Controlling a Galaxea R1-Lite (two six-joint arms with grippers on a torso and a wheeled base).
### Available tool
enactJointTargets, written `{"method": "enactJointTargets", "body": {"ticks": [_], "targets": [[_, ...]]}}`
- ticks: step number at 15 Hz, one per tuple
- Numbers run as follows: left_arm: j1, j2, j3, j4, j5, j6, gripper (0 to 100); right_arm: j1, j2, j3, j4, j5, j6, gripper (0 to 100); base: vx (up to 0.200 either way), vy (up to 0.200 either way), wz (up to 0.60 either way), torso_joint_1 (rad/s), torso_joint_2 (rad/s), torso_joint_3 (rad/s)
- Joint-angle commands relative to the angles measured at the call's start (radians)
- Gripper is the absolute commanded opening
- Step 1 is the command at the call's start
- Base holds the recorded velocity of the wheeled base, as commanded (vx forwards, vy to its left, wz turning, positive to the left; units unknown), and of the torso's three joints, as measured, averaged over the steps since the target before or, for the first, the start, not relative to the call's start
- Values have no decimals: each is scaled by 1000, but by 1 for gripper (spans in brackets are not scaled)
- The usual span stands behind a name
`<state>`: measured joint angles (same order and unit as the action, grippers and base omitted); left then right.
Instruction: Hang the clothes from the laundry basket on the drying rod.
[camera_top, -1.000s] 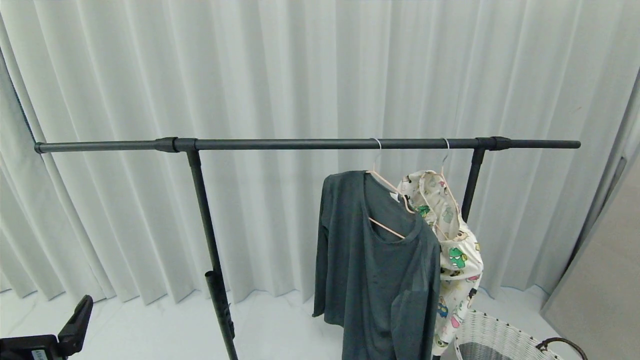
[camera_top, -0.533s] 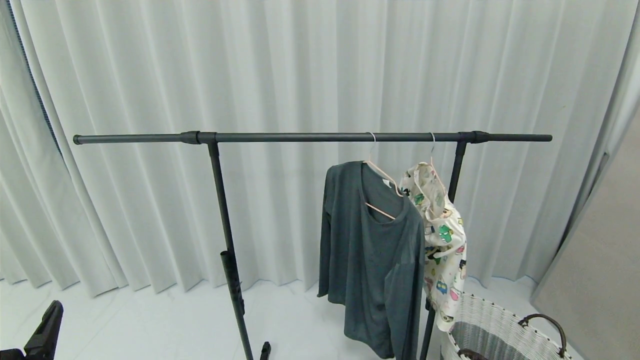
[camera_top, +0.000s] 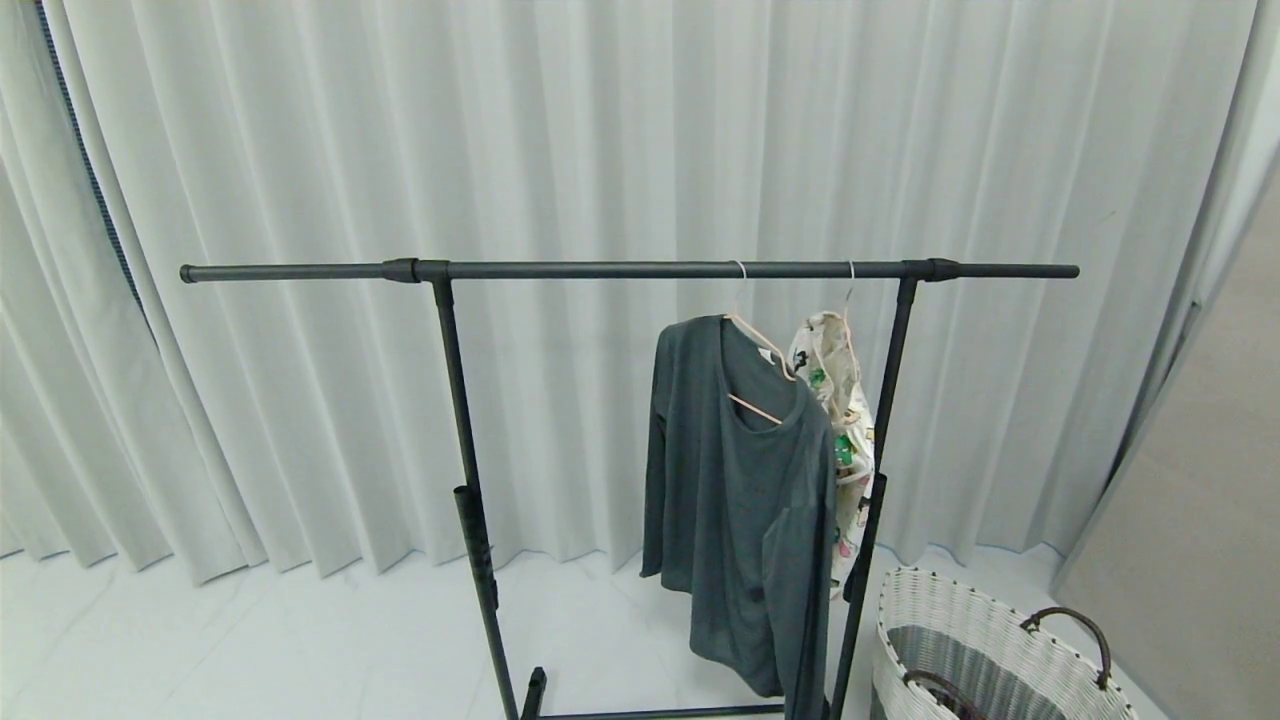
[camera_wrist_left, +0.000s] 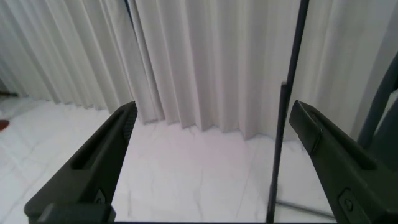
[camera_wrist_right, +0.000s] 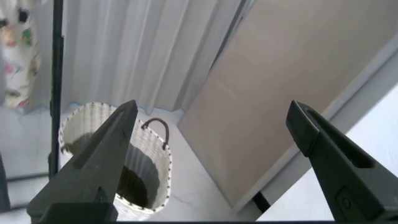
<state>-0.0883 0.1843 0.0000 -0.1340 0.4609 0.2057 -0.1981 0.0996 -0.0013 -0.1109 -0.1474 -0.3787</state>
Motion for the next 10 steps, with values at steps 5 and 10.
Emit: {"method": "enactJointTargets", "body": {"ticks": [5,10], "targets": [[-4,-91,0,73,-4,-28,100,2,-3,1,-1,-21,50,100,0,0,0,0,0,0],[-4,-91,0,63,-326,-131,100,2,-3,1,2,241,113,100,0,0,0,0,0,0]]}}
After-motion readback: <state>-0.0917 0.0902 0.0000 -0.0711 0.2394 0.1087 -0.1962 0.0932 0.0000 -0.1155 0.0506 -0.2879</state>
